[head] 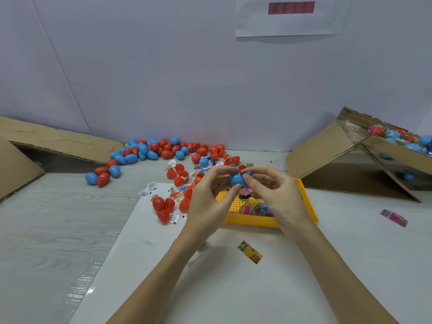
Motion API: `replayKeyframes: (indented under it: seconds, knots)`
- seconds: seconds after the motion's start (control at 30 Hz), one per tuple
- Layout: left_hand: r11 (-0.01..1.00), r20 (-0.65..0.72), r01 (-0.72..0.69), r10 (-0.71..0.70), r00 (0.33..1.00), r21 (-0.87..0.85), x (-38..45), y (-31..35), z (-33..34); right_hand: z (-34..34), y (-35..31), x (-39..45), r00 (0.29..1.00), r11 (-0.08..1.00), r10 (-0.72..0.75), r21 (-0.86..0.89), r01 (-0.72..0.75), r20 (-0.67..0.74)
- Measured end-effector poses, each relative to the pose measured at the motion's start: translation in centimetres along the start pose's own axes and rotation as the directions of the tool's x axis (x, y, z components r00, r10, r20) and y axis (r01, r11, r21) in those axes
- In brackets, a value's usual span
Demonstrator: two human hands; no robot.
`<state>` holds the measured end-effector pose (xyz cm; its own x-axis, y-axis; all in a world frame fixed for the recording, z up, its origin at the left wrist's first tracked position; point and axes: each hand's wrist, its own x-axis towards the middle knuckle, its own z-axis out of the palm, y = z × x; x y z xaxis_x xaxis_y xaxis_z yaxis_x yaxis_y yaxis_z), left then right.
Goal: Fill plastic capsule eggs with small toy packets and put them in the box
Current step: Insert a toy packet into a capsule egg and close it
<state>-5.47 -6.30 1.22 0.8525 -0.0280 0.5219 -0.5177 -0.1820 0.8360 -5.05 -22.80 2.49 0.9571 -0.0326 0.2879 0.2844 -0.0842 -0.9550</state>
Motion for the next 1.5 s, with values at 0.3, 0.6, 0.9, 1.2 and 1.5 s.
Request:
replayKeyframes:
  seconds: [0.3,0.6,0.9,1.2,1.5]
  knots:
    - [0.996,0.019,-0.065,0.064,0.998,0.059,-0.1,-0.3,-0.1,0.3,-0.2,-0.1,0.999,0.995,-0.034,-0.096,0.035,0.004]
    - [0.986,-0.056,-0.163,0.166,0.985,0.046,-0.3,-0.5,-0.1,0.8,-0.4,-0.5,0.997,0.993,0.074,0.092,-0.072,-0.012]
    - [0.906,0.009,-0.304,0.315,0.949,0.295,-0.1,-1.3,0.2,1.6,-1.2,-0.8,0.907,0.748,0.394,0.522,-0.410,0.147]
    - [0.909,0.065,-0.317,0.311,0.948,0.271,-0.1,-1.5,-0.1,2.4,-1.3,-1.2,0.815,0.537,0.493,0.631,-0.560,0.304]
    - [0.953,0.004,-0.251,0.254,0.967,0.168,0.0,-1.5,-0.3,2.4,-1.5,-1.3,0.796,0.521,0.524,0.625,-0.581,0.303]
